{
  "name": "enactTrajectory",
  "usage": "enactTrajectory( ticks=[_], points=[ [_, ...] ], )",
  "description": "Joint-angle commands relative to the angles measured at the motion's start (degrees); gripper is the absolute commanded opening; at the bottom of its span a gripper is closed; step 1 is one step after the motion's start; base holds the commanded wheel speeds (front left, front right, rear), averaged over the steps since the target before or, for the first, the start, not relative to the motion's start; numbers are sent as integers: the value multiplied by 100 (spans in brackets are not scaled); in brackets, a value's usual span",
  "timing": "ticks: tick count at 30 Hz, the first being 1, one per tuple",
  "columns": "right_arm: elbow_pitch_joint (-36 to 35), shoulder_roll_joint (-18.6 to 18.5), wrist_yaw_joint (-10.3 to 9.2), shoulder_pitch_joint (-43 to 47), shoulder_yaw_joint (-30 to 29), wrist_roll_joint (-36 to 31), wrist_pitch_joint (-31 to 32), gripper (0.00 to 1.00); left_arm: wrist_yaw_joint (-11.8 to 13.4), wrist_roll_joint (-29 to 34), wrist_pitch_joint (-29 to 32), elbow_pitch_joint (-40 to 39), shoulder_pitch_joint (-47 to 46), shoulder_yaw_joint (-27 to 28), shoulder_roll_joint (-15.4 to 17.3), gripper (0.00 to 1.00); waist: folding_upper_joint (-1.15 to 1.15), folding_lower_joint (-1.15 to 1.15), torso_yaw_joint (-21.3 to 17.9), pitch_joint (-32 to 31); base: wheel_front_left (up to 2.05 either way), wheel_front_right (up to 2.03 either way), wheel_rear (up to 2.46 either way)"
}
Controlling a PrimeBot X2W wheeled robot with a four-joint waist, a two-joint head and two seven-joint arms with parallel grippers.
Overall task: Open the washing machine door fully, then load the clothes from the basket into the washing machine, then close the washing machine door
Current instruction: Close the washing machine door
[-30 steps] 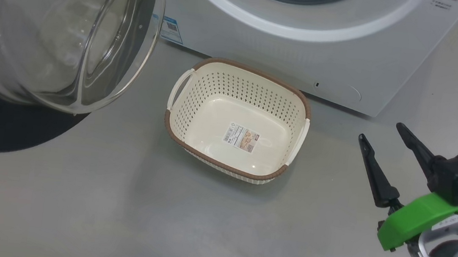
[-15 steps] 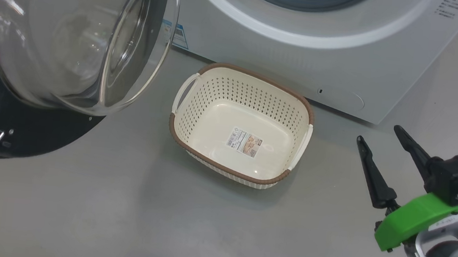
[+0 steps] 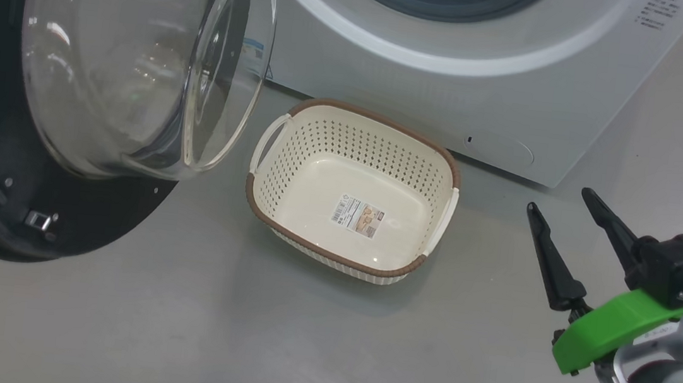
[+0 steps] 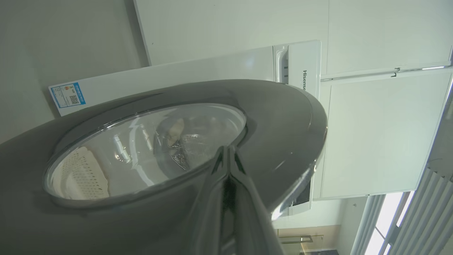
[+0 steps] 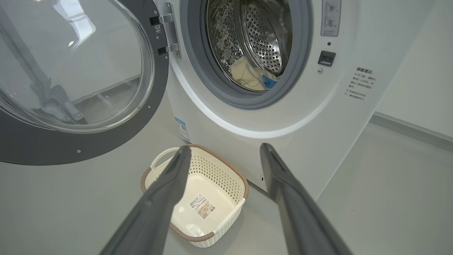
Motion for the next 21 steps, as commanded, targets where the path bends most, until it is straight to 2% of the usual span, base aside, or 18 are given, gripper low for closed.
enactTrajectory(
  ticks=[1, 13, 21],
  points=[
    [-163, 12, -16, -133, 106, 28, -72, 100, -40, -65, 122, -275, -38, 104, 208, 0, 0, 0, -17, -8, 0, 0, 0],
    [-6, 116, -16, -161, 111, 67, -273, 100, -40, -86, 835, -741, 12, -69, -228, 0, 0, 0, -196, -40, 0, 0, 0],
    [126, 158, -16, -169, 122, 131, -445, 100, -40, -181, 1194, -1115, 134, -138, -658, 0, 0, 0, -441, -97, 0, 0, 0]
  ],
)
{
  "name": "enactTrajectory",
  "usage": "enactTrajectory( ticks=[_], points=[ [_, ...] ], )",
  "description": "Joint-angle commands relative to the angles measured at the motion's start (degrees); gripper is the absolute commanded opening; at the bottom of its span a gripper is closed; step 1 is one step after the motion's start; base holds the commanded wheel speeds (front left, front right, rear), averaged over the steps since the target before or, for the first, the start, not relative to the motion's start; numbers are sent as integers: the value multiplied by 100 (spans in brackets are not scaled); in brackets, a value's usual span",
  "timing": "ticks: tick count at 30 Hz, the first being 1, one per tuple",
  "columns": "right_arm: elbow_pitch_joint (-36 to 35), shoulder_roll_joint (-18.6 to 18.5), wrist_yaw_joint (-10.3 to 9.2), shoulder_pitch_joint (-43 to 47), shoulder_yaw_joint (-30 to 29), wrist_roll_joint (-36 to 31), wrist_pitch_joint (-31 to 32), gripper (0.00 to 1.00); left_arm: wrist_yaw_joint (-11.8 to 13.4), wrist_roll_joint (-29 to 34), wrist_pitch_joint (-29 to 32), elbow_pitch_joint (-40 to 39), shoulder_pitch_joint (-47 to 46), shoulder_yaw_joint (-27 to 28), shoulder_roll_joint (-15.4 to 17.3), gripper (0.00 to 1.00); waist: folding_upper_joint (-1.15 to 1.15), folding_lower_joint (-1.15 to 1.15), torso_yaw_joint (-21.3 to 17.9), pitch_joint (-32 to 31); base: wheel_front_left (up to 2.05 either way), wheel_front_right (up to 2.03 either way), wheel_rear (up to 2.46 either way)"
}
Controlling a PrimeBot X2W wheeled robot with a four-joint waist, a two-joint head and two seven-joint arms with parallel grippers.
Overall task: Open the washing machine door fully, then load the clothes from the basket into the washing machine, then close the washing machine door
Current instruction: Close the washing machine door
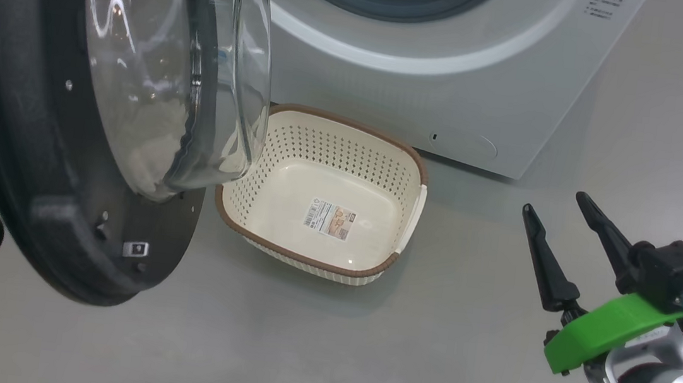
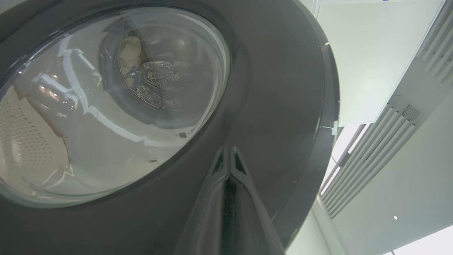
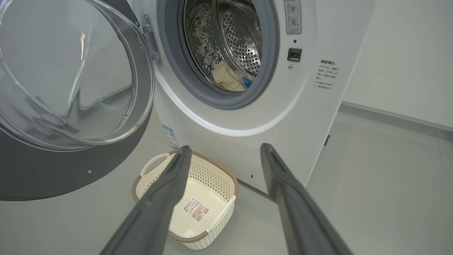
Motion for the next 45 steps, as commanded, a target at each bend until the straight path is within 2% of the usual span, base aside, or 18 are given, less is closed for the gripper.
enactTrajectory(
  ticks=[1, 10, 21, 45],
  points=[
    [-173, 17, -16, -168, 110, 43, -72, 100, -41, -44, 139, -285, -15, 63, 140, 0, 0, 0, -57, -12, 0, 0, 0],
    [-2, 30, -16, -204, 132, 212, -282, 100, -41, 35, 427, -597, 87, -154, -233, 0, 0, 0, -366, -40, 0, 0, 0],
    [143, 31, -16, -273, 154, 381, -487, 100, -41, 205, 430, -756, -86, -574, -423, 0, 0, 0, -696, 28, 0, 0, 0],
    [581, 31, -16, -415, 285, 697, -1006, 100, -41, 670, -663, -474, -867, -1181, -492, 0, 0, 0, -1856, 174, 0, 0, 0]
  ],
)
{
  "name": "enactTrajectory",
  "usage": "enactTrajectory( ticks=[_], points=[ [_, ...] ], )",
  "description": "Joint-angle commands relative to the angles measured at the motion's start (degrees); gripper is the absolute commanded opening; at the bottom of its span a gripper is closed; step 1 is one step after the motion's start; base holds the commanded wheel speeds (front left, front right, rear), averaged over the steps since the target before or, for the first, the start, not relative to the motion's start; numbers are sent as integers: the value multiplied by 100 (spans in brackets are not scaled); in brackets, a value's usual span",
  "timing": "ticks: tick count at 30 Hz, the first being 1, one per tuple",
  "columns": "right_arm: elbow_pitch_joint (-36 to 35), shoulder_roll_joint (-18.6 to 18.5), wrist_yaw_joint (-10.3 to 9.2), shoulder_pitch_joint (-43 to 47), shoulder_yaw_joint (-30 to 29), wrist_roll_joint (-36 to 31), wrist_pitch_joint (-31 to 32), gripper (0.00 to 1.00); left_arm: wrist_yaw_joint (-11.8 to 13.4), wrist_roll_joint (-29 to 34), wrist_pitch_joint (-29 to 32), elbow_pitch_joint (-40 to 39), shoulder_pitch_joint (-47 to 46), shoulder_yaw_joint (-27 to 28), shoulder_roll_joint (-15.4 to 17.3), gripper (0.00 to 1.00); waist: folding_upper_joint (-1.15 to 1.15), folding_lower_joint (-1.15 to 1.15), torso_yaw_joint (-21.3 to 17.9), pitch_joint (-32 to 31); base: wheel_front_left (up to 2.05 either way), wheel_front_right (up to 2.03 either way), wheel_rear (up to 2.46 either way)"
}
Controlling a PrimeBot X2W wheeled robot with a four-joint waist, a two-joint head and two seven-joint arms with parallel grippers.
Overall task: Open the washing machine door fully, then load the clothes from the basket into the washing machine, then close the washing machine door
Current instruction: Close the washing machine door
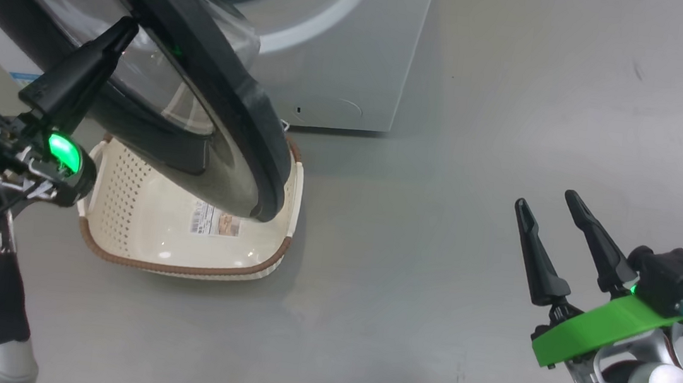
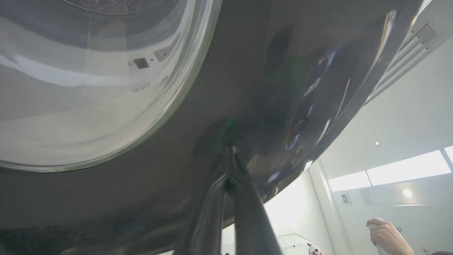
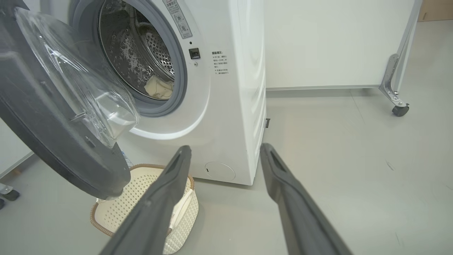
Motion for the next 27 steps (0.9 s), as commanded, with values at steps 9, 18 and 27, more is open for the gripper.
enactTrajectory(
  ticks=[9, 18, 27],
  points=[
    [-30, -5, -16, -289, 196, 118, -193, 100, -40, 361, -522, 9, -298, -181, 160, 0, 0, 0, -460, -4, 0, 0, 0],
    [60, -5, -16, -353, 250, 194, -292, 100, -40, 488, -1032, 256, -451, -455, 328, 0, 0, 0, -786, 35, 0, 0, 0],
    [192, -5, -16, -419, 357, 277, -415, 100, -40, 507, -1608, 480, -582, -797, 573, 0, 0, 0, -1097, 49, 0, 0, 0]
  ],
)
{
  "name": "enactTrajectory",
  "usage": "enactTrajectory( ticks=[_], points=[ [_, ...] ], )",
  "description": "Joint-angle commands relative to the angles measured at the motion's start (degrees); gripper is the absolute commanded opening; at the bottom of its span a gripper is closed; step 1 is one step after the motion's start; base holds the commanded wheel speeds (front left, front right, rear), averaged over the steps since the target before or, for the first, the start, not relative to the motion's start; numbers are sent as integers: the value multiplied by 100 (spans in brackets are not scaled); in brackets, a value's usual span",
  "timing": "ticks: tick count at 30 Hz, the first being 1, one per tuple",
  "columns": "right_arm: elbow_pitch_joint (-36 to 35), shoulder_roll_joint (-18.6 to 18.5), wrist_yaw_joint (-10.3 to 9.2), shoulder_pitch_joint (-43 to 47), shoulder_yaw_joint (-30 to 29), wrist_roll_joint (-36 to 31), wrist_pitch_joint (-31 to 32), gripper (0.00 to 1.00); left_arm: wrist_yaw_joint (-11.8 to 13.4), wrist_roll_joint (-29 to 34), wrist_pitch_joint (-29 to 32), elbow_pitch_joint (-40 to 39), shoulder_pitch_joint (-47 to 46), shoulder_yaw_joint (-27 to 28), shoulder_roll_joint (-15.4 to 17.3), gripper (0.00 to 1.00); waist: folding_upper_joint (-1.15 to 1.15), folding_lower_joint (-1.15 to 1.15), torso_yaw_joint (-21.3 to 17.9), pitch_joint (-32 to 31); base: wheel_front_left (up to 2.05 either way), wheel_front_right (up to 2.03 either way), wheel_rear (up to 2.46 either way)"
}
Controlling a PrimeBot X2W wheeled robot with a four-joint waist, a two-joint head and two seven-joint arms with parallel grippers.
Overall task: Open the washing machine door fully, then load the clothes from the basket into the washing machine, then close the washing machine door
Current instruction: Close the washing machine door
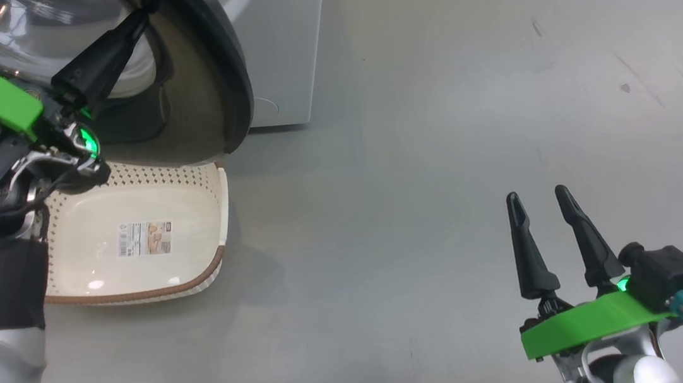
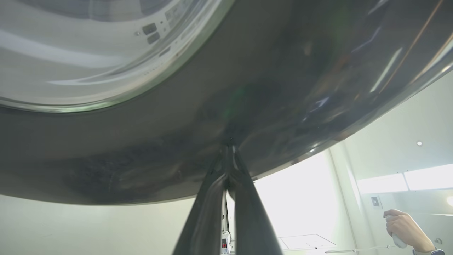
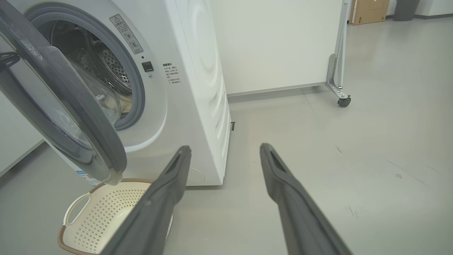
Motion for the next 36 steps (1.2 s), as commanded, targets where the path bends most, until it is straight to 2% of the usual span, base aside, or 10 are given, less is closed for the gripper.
enactTrajectory(
  ticks=[1, 8, 15, 19, 22, 23, 26, 27, 30, 36],
  points=[
    [-163, -7, -16, -222, 114, 33, -61, 100, -40, 16, -41, -180, -295, 118, 243, 0, 0, 0, -28, 3, 0, 0, 0],
    [-91, -7, -16, -242, 87, 66, -125, 100, -40, -176, -341, -193, -262, 2, 368, 0, 0, 0, -95, -24, 0, 0, 0],
    [-59, -7, -16, -245, -123, 39, -154, 100, -40, -335, -482, -531, 47, -27, 383, 0, 0, 0, 92, -75, 0, 0, 0],
    [-63, -7, -16, -238, -259, 8, -162, 100, -40, -97, -772, -612, 241, -87, 470, 0, 0, 0, 272, -118, 0, 0, 0],
    [-74, -7, -16, -234, -374, -27, -149, 100, -40, 340, -1356, -577, 361, -245, 620, 2, 0, 0, 442, -176, 0, 0, 0],
    [-77, -7, -16, -232, -402, -40, -141, 100, -40, 431, -1489, -576, 394, -322, 660, 40, 0, 0, 480, -190, 0, 0, 0],
    [-84, -7, -16, -227, -469, -88, -114, 100, -40, 818, -1968, -580, 521, -588, 862, 93, 0, 0, 570, -261, 0, 0, 0],
    [-85, -7, -16, -219, -497, -105, -104, 100, -40, 903, -2136, -580, 564, -676, 905, 100, 0, 0, 603, -297, 0, 0, 0],
    [-113, -7, -16, -188, -583, -160, -69, 100, -40, 1446, -2685, -598, 698, -1048, 1205, 100, 0, 0, 686, -384, 0, 0, 0],
    [-184, -7, -16, -113, -683, -253, 9, 100, -40, 2008, -3499, -481, 924, -1490, 1522, 100, 0, 0, 795, -565, 0, 0, 0]
  ],
)
